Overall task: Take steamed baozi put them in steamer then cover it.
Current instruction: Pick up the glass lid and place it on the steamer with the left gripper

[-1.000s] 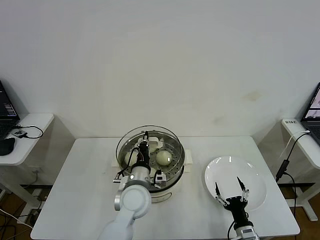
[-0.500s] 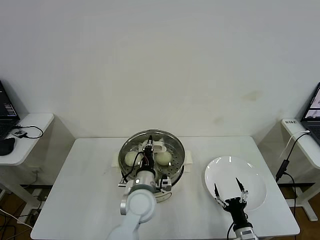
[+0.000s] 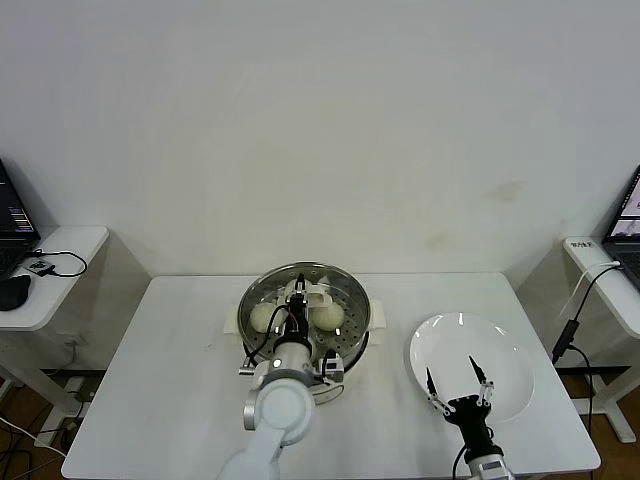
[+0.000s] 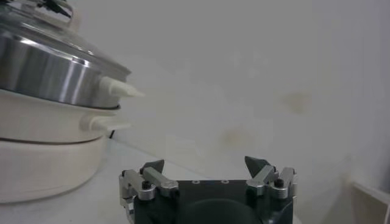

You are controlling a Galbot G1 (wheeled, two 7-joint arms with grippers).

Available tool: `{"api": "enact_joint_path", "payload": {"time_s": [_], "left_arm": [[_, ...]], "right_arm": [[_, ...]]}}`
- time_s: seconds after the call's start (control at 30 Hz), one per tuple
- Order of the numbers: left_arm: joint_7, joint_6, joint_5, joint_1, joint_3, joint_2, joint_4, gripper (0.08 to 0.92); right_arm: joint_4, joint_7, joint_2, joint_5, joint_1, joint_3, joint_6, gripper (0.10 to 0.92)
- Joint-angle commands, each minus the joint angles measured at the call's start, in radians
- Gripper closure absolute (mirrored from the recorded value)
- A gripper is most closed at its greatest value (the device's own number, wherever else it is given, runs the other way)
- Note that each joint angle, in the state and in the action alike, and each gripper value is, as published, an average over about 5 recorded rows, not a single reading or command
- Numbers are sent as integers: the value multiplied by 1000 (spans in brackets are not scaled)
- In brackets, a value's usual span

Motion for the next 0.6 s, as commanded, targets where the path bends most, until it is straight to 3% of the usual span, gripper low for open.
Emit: {"api": "enact_joint_path", "payload": {"time_s": [0.03, 0.2, 0.6], "left_arm": [[-8, -11, -12, 2, -1, -8, 9, 861], [-12, -12, -28, 6, -1, -5, -6, 813], [-50, -11, -110, 117, -7, 69, -174, 466]], "right_arm": [[-1, -1, 0, -1, 0, -1, 1, 203], [-1, -2, 1, -2, 1, -6, 0, 203], [-1, -2, 4, -10, -3, -16, 2, 203]]}}
